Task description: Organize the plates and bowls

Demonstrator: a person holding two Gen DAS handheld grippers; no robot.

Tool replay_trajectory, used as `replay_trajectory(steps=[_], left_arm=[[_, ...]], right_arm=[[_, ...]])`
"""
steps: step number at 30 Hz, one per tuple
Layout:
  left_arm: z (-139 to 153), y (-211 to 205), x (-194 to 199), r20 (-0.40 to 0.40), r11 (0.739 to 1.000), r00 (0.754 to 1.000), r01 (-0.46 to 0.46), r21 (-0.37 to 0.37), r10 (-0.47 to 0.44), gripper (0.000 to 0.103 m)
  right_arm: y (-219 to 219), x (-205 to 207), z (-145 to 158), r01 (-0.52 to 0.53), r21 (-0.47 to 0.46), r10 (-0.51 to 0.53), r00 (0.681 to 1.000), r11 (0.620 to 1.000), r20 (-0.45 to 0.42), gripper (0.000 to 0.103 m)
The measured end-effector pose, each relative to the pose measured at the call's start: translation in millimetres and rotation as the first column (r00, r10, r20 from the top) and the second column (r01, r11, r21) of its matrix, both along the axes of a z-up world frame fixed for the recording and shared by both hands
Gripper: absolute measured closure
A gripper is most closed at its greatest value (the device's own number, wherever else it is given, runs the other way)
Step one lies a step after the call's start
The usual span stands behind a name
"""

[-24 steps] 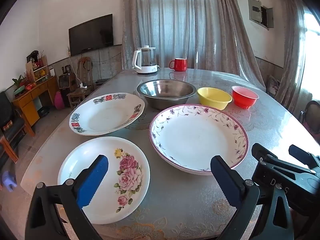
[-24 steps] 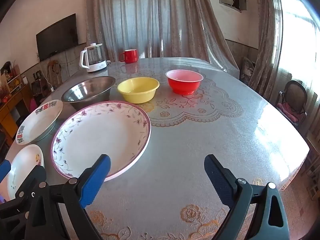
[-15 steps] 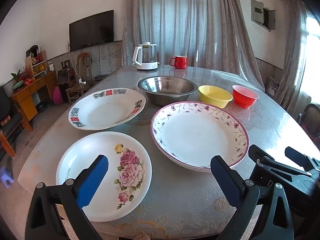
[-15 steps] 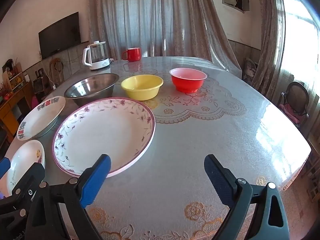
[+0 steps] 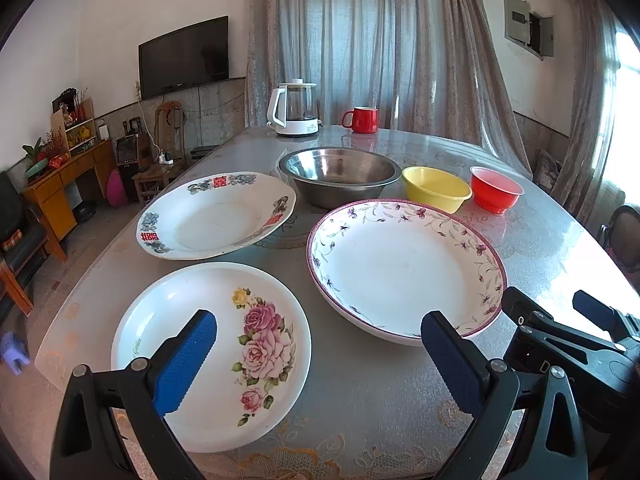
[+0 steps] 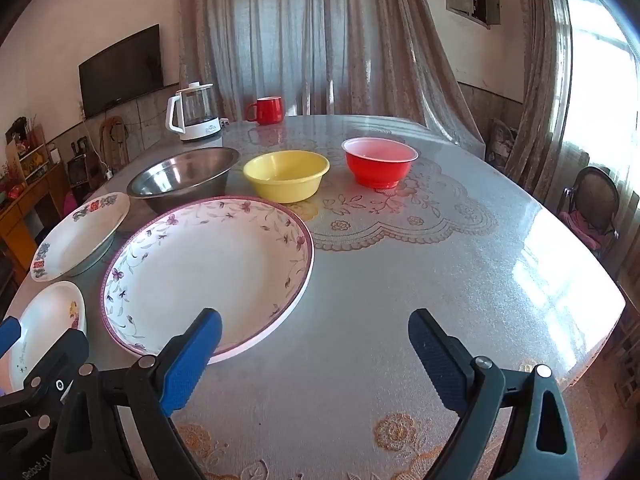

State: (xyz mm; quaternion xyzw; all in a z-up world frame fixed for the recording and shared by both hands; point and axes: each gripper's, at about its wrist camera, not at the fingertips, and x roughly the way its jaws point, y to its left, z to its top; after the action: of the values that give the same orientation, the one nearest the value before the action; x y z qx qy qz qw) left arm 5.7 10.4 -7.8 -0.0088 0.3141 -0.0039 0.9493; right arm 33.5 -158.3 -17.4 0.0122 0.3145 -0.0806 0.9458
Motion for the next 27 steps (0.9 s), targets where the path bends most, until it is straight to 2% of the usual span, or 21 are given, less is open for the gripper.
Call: replay_trajectory(steps=[11, 27], left_arm=[[-1.7, -0.9, 1.6, -0.013, 1.000, 1.000, 0.005, -0.002, -0.005, 0.000], [8.9, 0.5, -9.8, 0.021, 1.000, 1.000, 0.000, -0.004, 0.000, 0.000]], right_arm=[[-2.4, 2.7, -2.9, 0.000, 0.021, 0.000, 1.000, 1.000, -0.014, 0.007], [-3.1, -2.3, 3.2, -0.009, 0.033, 0.009, 1.000, 0.999, -0.003, 0.007]])
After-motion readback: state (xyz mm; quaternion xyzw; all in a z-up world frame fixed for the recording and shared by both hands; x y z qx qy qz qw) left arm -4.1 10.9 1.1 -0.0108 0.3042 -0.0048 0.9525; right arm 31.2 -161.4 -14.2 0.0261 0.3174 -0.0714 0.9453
